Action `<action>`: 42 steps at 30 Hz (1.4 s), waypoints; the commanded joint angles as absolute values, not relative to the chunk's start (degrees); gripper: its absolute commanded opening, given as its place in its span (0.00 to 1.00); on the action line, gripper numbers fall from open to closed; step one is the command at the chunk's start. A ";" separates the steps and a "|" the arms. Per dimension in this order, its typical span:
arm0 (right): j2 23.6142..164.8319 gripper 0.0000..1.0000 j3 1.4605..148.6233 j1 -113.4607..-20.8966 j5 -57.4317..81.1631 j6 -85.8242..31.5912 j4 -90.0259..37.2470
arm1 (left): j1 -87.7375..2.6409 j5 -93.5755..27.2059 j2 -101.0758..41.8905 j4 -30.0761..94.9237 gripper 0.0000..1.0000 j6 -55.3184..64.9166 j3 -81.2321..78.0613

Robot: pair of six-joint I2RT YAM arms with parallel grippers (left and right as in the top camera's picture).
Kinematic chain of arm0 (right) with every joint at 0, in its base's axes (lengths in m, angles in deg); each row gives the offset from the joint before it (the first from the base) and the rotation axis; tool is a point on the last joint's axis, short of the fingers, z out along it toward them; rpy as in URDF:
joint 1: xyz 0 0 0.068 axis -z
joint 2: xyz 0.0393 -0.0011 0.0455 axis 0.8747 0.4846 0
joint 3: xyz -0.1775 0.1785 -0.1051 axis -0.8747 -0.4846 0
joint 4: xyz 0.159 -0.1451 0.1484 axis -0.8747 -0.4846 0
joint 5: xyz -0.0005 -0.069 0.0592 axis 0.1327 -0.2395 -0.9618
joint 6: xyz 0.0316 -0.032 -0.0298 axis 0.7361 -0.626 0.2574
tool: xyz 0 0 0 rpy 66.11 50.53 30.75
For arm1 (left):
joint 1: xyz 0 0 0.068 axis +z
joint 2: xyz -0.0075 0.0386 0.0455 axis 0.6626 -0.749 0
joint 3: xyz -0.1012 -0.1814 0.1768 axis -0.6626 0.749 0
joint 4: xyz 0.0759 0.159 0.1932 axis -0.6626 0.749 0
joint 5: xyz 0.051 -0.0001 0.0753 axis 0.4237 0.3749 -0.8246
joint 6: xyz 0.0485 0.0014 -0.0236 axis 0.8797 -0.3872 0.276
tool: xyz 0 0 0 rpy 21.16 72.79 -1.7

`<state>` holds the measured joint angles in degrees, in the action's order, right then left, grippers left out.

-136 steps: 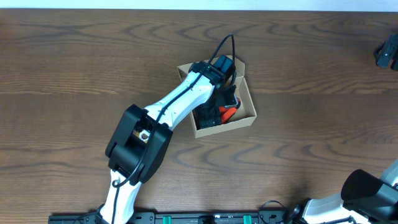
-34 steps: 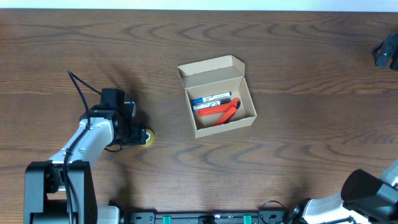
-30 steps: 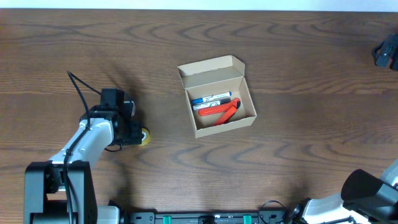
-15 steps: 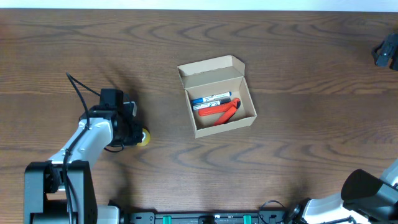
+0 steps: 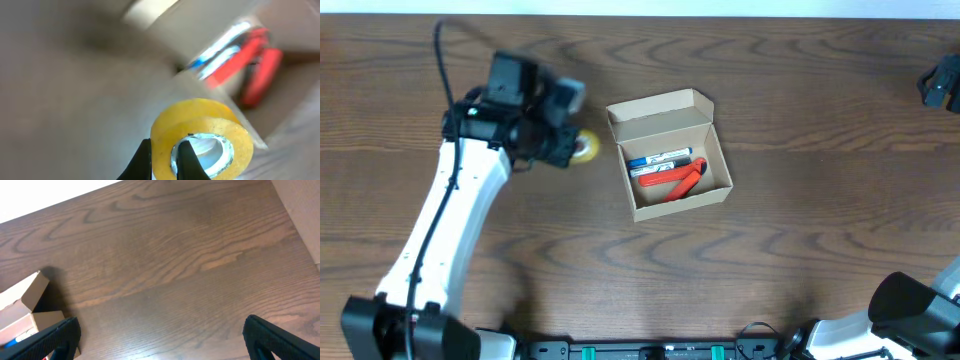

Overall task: Pack container
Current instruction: 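Lift the tape roll into the box beside the markers and release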

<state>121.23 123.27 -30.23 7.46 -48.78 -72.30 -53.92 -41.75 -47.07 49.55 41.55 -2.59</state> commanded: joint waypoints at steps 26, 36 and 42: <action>121.27 0.99 122.99 -30.34 6.78 -49.87 -72.76 | -76.39 -52.13 -65.12 42.01 0.06 71.10 -12.01; 121.27 0.99 122.99 -30.34 6.78 -49.87 -72.91 | -76.13 -53.80 -72.51 45.88 0.06 70.38 -11.99; 121.27 0.99 122.99 -30.34 6.78 -49.87 -72.91 | -76.13 -53.88 -74.32 47.63 0.20 70.38 -11.97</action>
<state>121.23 123.25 -30.23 7.46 -49.21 -72.67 -76.26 -53.51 -73.45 47.08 70.93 -10.81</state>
